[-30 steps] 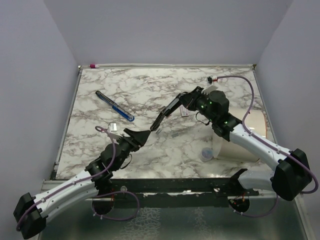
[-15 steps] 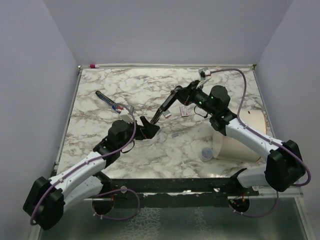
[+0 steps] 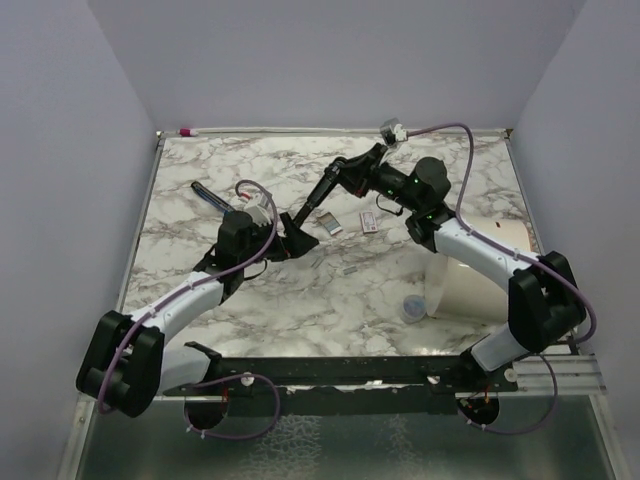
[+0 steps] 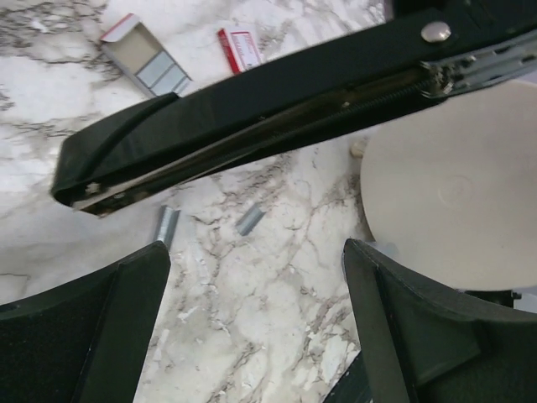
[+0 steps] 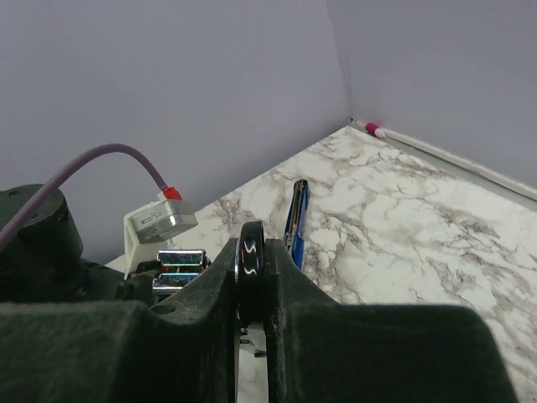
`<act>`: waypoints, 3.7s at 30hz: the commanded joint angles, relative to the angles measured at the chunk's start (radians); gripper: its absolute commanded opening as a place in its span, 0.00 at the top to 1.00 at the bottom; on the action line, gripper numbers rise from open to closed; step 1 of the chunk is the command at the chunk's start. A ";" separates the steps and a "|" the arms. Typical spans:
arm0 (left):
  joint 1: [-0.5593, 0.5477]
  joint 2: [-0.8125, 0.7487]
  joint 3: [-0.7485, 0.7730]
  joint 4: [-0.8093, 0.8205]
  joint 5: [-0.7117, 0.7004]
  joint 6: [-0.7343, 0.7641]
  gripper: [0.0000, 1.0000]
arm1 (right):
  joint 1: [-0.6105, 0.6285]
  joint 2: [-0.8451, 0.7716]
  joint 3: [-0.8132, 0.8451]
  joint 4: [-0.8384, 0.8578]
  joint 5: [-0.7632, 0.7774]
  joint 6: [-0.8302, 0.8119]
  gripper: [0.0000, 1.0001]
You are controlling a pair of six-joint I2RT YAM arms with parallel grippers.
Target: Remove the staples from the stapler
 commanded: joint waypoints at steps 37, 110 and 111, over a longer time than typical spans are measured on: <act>0.240 0.415 0.168 0.054 0.042 0.032 0.33 | -0.011 0.306 0.151 0.396 -0.511 -0.387 0.99; 0.240 -0.400 0.307 -0.667 -0.144 0.306 0.09 | 0.209 0.302 0.088 -0.032 0.186 0.593 0.99; 0.239 -0.404 0.318 -0.677 -0.154 0.313 0.09 | 0.215 0.307 0.092 -0.031 0.190 0.593 0.99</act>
